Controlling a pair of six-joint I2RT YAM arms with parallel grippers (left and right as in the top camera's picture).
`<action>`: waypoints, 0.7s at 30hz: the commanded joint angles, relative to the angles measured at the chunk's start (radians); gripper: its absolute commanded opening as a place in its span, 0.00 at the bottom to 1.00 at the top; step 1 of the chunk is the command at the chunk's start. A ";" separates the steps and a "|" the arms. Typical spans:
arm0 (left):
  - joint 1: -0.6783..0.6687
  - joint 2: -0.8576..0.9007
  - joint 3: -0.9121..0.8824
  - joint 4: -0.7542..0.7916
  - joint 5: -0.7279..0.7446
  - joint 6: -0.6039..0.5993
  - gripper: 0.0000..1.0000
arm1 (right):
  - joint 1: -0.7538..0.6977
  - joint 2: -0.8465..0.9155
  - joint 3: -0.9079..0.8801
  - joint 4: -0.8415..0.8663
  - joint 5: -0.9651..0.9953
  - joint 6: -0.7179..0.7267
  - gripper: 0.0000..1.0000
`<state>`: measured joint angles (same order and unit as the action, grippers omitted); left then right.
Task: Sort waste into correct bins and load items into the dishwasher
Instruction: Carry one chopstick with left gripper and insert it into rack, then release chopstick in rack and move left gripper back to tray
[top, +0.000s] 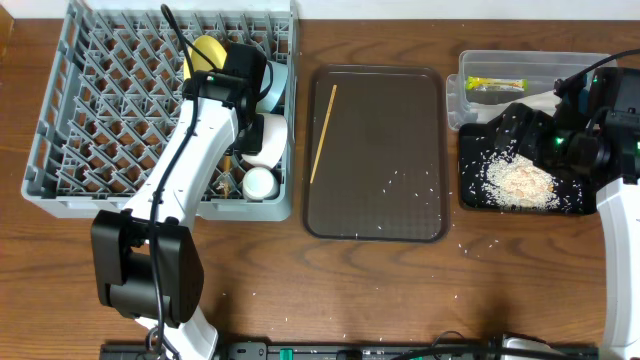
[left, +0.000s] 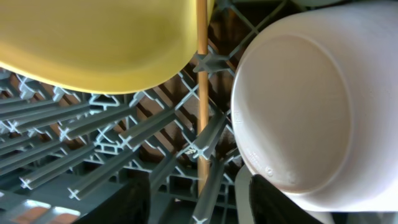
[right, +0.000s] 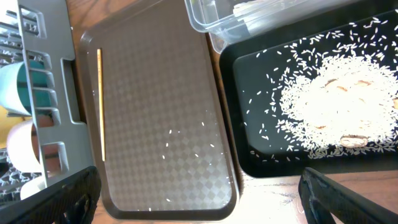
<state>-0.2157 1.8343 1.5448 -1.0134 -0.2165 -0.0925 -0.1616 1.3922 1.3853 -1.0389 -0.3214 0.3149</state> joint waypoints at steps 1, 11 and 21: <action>0.008 -0.009 -0.002 -0.004 -0.008 0.016 0.57 | -0.008 0.001 0.015 -0.002 -0.004 0.010 0.99; -0.109 -0.091 0.043 0.122 0.257 -0.026 0.57 | -0.008 0.001 0.015 -0.002 -0.004 0.010 0.99; -0.304 0.023 0.028 0.379 0.173 -0.092 0.59 | -0.008 0.001 0.015 -0.002 -0.004 0.010 0.99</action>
<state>-0.5018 1.7847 1.5585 -0.6533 0.0223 -0.1528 -0.1616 1.3922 1.3853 -1.0393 -0.3214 0.3145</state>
